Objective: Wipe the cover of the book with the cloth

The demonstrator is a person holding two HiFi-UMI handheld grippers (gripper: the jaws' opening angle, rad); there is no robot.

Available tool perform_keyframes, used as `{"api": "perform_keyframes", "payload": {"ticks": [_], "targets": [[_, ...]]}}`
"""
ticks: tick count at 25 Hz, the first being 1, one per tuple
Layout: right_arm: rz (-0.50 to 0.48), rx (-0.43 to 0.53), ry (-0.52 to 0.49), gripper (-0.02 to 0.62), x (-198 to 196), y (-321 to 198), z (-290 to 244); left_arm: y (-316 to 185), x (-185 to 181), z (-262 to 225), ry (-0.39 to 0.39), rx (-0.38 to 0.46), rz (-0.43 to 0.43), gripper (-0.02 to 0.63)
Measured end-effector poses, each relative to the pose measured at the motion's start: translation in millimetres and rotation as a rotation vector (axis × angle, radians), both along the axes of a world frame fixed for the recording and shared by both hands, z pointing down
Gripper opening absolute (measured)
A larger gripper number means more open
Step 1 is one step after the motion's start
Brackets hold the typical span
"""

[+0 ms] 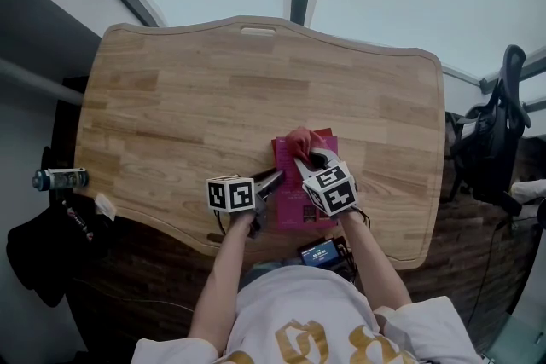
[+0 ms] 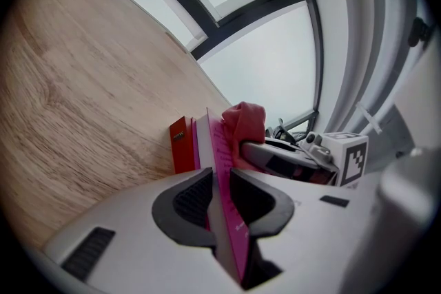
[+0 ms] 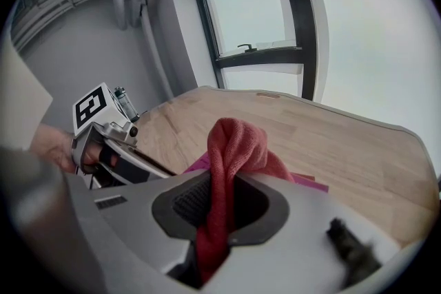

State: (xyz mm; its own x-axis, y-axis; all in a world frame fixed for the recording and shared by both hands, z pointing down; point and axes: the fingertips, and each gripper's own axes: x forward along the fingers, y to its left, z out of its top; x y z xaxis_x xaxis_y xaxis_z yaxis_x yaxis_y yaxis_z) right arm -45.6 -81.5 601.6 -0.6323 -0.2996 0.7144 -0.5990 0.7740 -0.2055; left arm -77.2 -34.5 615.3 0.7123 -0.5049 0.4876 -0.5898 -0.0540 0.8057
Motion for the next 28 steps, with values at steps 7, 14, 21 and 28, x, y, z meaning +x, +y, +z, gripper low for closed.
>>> {"api": "perform_keyframes", "payload": {"ticks": [7, 14, 21, 28], "targets": [[-0.026, -0.012, -0.005, 0.069, -6, 1, 0, 0, 0, 0, 0.003, -0.003, -0.004, 0.086], [-0.049, -0.010, -0.007, 0.069, -12, 3, 0, 0, 0, 0, 0.002, 0.001, -0.005, 0.086], [-0.056, 0.002, -0.004, 0.069, -12, 3, -1, 0, 0, 0, 0.002, -0.003, -0.004, 0.086], [-0.065, 0.008, -0.005, 0.069, -13, 5, -1, 0, 1, 1, 0.004, 0.000, -0.002, 0.087]]}}
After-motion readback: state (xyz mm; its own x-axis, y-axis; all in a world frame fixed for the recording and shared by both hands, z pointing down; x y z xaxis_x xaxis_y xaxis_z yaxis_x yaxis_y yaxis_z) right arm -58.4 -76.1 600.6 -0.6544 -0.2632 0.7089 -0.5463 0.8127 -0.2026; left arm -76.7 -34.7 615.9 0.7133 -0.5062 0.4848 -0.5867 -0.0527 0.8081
